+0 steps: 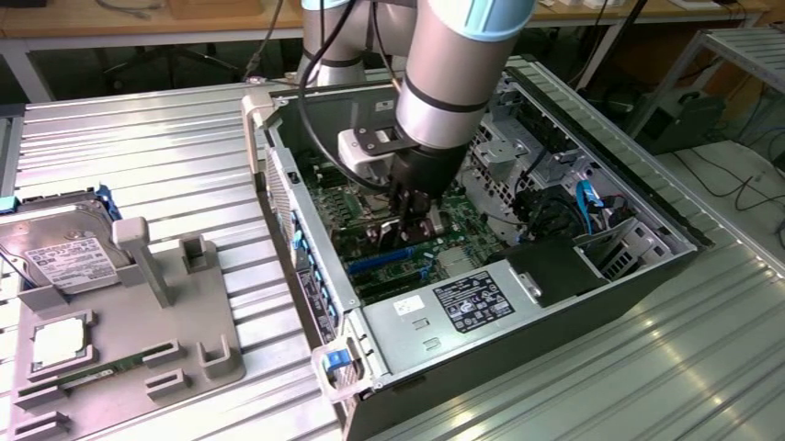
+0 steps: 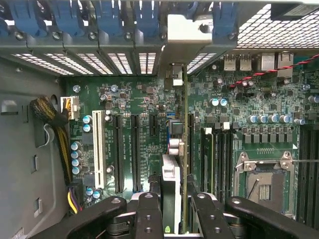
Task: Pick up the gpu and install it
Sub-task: 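Insert the gpu into the slot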
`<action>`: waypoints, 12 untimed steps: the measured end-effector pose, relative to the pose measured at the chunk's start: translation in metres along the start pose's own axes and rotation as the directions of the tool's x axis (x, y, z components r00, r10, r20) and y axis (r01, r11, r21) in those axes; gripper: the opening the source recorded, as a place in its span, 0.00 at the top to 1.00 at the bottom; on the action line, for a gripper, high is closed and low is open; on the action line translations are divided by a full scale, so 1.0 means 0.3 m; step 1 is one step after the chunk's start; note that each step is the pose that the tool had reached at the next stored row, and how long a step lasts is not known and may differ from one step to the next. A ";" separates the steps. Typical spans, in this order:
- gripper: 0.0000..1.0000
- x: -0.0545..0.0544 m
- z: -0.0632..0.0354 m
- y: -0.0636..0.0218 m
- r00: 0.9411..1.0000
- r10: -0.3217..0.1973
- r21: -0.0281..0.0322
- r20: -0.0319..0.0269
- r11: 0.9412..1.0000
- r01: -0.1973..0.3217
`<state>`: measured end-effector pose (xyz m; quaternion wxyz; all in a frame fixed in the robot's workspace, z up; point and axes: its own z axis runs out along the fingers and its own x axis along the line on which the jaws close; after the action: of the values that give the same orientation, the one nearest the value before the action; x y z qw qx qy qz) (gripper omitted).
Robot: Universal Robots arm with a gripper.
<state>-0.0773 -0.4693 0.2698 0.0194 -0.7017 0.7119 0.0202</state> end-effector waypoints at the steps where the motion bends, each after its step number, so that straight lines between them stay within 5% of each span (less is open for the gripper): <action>1: 0.72 0.000 0.003 0.000 1.000 0.000 -0.001 0.000 1.000 0.000; 12: 0.72 0.003 0.032 0.013 1.000 0.000 -0.005 0.000 1.000 0.000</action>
<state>-0.0811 -0.4697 0.2602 0.0176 -0.7017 0.7119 0.0220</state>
